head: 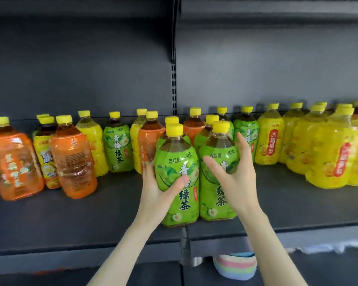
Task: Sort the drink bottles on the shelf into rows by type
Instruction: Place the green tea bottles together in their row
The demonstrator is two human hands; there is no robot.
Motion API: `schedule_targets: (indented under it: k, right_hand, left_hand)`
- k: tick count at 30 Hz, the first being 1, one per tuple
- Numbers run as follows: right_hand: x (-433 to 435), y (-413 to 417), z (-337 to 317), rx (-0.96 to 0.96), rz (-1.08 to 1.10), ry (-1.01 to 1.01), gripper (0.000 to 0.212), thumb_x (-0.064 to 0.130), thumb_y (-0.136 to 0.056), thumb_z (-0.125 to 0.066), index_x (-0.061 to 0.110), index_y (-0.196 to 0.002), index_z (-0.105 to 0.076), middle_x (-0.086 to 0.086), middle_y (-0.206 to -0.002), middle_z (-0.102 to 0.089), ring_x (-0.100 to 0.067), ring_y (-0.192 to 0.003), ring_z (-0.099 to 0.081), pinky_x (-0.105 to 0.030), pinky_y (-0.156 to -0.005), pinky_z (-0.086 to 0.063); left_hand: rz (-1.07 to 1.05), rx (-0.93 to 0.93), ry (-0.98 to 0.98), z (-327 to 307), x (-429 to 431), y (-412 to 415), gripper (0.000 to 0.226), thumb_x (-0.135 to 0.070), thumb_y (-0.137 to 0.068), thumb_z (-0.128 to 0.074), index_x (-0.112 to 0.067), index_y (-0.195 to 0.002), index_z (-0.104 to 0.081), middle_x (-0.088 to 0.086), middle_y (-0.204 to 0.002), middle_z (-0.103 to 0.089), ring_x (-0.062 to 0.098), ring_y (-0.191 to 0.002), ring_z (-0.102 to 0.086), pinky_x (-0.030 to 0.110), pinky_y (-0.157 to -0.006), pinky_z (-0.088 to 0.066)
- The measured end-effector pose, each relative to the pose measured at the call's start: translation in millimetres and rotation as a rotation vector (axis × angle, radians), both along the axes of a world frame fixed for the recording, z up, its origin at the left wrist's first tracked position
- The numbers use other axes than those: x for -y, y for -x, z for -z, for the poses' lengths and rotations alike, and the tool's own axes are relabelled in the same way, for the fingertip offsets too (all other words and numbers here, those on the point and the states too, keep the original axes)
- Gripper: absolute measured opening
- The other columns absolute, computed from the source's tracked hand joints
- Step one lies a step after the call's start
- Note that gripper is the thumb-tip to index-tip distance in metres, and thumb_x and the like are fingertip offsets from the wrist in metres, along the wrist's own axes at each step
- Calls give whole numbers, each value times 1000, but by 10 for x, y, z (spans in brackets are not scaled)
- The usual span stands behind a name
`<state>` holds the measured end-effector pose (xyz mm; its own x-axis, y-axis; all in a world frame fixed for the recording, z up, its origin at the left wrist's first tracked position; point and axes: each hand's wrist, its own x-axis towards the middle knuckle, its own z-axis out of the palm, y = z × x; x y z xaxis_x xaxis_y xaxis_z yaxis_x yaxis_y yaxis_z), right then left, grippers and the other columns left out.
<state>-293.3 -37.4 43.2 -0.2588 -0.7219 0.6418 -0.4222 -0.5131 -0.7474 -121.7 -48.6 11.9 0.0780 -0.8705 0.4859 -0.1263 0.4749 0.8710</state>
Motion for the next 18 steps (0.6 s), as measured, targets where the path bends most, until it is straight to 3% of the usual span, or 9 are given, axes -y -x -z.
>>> schedule_targets:
  k: [2,4,6,8,12,18]
  right_hand:
    - [28,19,40,52,3,-44,97,76,-63,-65,41,-144,-25,12,-124,-53,-4,-94,-51,-32,-91,-42]
    - [69,25,79,44,27,-17,93,87,-57,-56,47,-136,-29,10,-104,-56,1,-74,-34,-31,-78,-38]
    - [85,51,113,47,31,-6,88,88,-57,-53,47,-132,-34,6,-106,-60,3,-71,-29,-31,-74,-35]
    - [49,118,103,58,32,0,83,88,-57,-53,50,-129,-36,8,-95,-56,3,-70,-30,-29,-72,-34]
    - [-28,463,43,67,64,28,80,86,-60,-54,47,-128,-39,2,-116,-62,-16,-83,-39,-37,-76,-41]
    - [11,1299,11,58,57,35,82,86,-59,-55,46,-128,-39,-11,-118,-64,-18,-85,-40,-35,-76,-39]
  left_hand:
    - [7,-12,17,2,19,-9,68,-71,-52,-74,-59,-112,-44,-6,-128,-54,14,-120,-52,46,-100,-44]
    - [2,-29,35,4,21,-10,69,-71,-55,-73,-52,-116,-46,-4,-127,-55,16,-119,-53,46,-99,-44]
    - [-7,-54,45,7,-11,24,69,-71,-56,-72,-46,-116,-48,-2,-126,-56,15,-117,-55,45,-98,-45]
    - [-13,-74,49,-11,-50,96,70,-71,-55,-72,-43,-115,-49,-2,-123,-57,14,-115,-56,45,-97,-47]
    - [8,-46,84,-73,-107,436,63,-69,-57,-70,-47,-112,-48,-2,-121,-56,12,-114,-55,41,-98,-46]
    - [-25,-51,95,-61,-89,1280,63,-68,-58,-68,-45,-113,-47,-7,-120,-55,8,-113,-54,39,-99,-45]
